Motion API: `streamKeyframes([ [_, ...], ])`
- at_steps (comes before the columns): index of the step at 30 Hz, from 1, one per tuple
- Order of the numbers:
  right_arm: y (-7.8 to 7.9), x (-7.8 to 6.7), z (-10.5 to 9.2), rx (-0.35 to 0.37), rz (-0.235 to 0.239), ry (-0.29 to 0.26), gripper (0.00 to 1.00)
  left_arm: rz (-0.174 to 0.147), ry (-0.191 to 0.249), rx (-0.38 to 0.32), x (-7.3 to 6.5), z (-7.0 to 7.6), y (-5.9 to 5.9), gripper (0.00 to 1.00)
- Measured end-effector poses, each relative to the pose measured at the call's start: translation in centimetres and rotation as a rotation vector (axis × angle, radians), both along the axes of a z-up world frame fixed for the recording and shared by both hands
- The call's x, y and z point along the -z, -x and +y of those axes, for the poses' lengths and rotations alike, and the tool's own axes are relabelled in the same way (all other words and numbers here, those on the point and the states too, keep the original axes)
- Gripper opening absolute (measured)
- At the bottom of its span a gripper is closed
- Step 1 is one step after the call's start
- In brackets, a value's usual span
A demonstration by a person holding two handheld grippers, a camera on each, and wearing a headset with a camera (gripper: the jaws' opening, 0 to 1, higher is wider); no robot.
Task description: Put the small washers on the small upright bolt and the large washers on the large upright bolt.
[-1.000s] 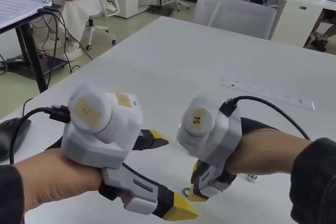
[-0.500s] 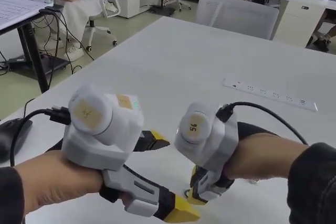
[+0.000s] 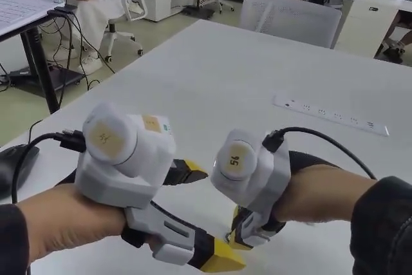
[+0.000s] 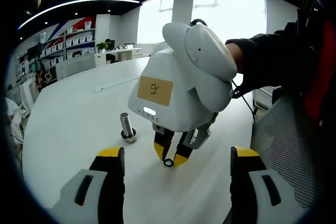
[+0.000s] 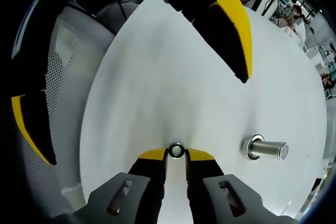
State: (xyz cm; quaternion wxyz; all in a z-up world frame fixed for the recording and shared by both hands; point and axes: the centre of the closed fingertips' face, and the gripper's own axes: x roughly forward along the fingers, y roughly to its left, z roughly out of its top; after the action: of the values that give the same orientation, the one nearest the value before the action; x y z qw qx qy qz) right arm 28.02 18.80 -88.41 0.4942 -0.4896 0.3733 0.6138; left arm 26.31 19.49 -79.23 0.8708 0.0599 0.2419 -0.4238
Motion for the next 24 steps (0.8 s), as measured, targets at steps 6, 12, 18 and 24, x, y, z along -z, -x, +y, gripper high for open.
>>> streamKeyframes([
  [6,-0.01,0.03,0.03,0.010,0.007,-0.011,0.15,-0.002,0.001,-0.005,-0.04,0.12,-0.10,0.83],
  [12,0.06,0.09,-0.02,0.014,0.011,-0.015,0.14,-0.001,0.000,-0.004,0.02,0.14,-0.07,0.83],
  [18,0.08,0.07,-0.11,0.013,0.014,-0.015,0.14,-0.002,0.001,-0.005,-0.02,0.15,-0.04,0.83],
  [24,0.01,0.03,-0.52,0.018,0.014,-0.004,0.14,-0.003,0.001,-0.005,-0.04,0.16,-0.04,0.82],
])
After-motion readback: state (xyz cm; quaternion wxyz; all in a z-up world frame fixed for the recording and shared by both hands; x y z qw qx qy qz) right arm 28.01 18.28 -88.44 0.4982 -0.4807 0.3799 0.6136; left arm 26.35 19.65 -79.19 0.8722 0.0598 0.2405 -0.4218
